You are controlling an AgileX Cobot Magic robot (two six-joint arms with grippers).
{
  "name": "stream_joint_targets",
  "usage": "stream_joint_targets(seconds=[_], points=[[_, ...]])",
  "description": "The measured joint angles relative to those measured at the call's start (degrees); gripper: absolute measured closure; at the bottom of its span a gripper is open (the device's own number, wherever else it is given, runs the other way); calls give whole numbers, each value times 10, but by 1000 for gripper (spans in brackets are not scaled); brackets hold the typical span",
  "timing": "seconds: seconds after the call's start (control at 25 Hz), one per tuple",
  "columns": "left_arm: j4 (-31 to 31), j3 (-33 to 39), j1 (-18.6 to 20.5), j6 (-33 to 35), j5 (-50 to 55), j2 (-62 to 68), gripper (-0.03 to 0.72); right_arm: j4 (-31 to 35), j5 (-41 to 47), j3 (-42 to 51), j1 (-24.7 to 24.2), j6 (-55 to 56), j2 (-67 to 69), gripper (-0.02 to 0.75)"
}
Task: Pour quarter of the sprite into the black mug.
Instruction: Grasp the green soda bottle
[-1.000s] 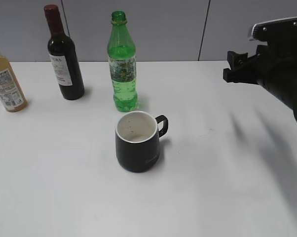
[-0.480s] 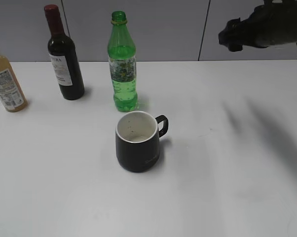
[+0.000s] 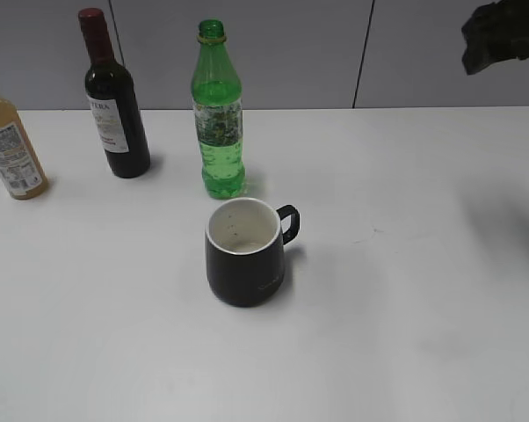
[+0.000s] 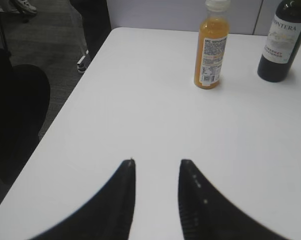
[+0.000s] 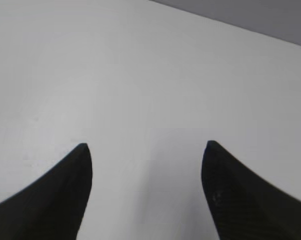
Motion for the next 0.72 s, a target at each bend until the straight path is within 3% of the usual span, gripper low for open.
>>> stream_joint_targets(seconds=[0.32,0.72], points=[[0,0,0,0,0,0,452,-19,228,-45,-56,5,-2,217],[0,0,0,0,0,0,452,6,243,65,-58,6,-151,217]])
